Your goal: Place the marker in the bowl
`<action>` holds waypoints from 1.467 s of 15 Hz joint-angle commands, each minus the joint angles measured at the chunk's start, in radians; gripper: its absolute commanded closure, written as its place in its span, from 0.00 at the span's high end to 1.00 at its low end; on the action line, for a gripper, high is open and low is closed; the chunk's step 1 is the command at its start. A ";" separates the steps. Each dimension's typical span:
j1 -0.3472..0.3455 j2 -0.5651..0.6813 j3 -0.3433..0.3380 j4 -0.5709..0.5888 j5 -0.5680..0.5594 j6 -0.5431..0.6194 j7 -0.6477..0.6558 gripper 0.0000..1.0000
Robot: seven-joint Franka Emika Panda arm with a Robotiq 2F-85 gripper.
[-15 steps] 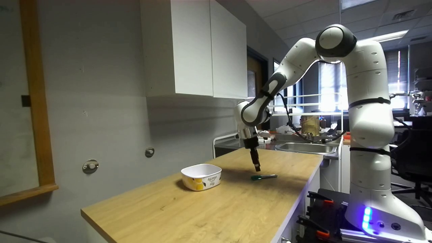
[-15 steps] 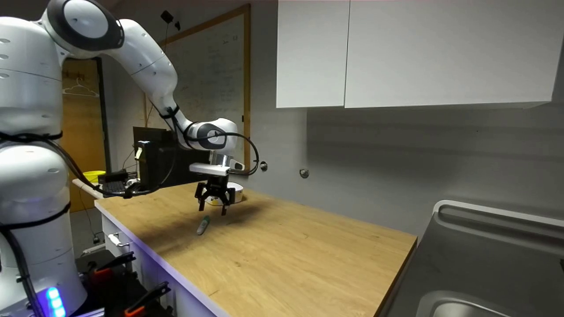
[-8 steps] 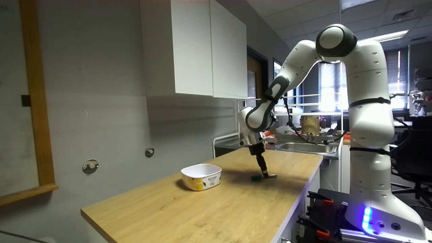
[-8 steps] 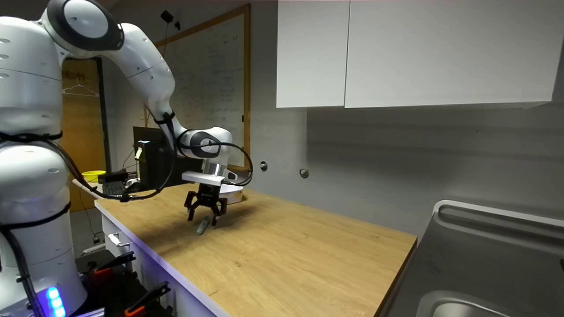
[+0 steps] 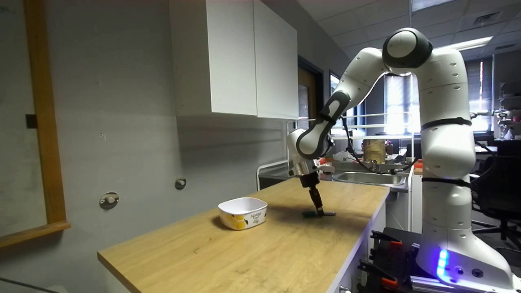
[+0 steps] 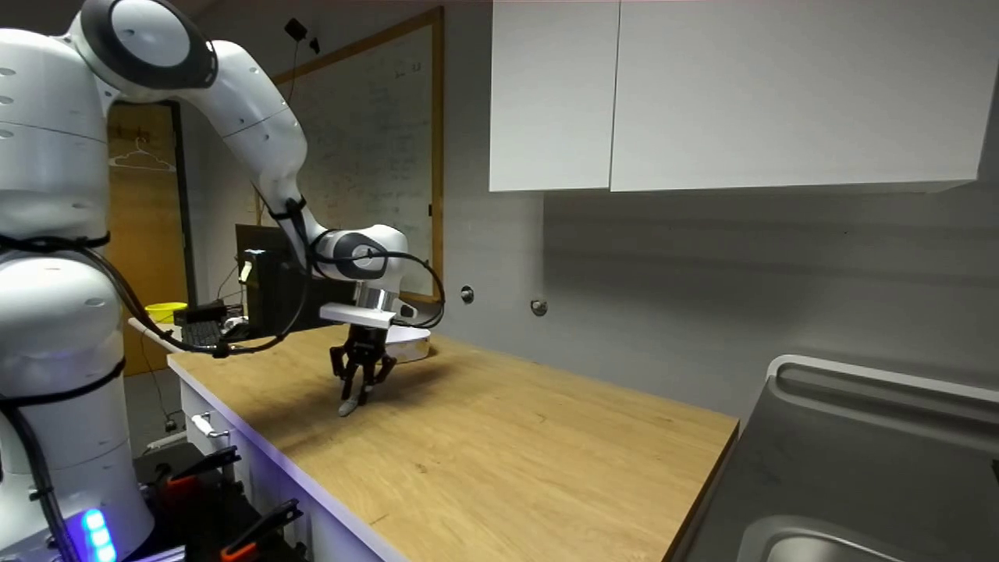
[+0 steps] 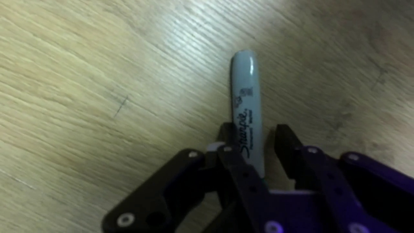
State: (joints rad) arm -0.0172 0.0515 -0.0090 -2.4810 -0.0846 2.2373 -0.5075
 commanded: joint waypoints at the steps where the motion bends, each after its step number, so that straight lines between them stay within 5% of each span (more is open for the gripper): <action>1: 0.003 -0.018 0.009 -0.011 -0.008 0.003 -0.009 0.07; 2: 0.004 -0.020 0.010 -0.010 -0.008 0.001 -0.006 0.00; 13: 0.034 -0.140 0.015 0.138 0.007 -0.093 0.136 0.05; 22: 0.136 0.050 0.117 0.473 -0.010 -0.203 0.337 0.05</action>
State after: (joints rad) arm 0.0856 -0.0148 0.0677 -2.1522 -0.0821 2.0990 -0.2459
